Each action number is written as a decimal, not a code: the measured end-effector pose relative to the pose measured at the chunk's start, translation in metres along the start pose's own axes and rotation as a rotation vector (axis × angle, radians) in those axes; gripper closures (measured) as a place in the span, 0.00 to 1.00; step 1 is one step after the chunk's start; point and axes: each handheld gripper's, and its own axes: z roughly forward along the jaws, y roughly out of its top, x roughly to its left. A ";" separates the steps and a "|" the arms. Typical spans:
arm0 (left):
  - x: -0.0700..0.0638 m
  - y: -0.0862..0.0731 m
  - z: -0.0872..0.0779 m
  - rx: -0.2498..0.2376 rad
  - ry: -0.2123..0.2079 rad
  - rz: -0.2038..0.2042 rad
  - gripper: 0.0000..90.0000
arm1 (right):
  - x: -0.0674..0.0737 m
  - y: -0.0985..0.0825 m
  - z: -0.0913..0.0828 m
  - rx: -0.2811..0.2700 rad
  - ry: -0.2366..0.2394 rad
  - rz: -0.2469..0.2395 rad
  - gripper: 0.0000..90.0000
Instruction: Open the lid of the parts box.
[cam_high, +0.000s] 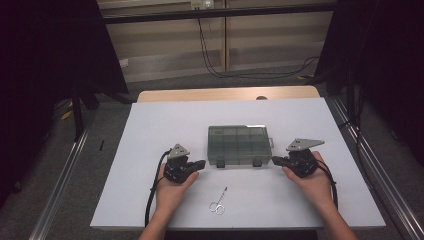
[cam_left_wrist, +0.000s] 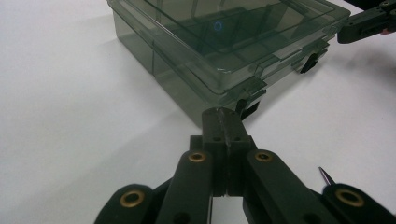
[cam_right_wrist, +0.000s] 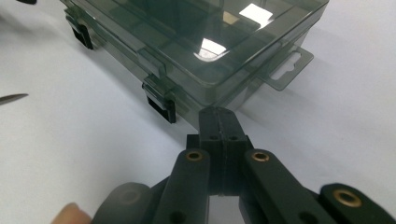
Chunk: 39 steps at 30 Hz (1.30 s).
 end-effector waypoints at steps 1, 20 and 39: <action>0.000 0.000 0.000 0.001 -0.005 0.000 1.00 | 0.000 0.001 -0.001 -0.008 0.005 0.001 1.00; 0.001 0.010 0.002 -0.047 -0.010 -0.022 1.00 | 0.000 0.010 -0.008 -0.083 0.009 0.029 1.00; 0.001 0.038 0.005 -0.130 0.007 -0.015 1.00 | -0.002 0.035 -0.011 -0.158 -0.035 0.048 1.00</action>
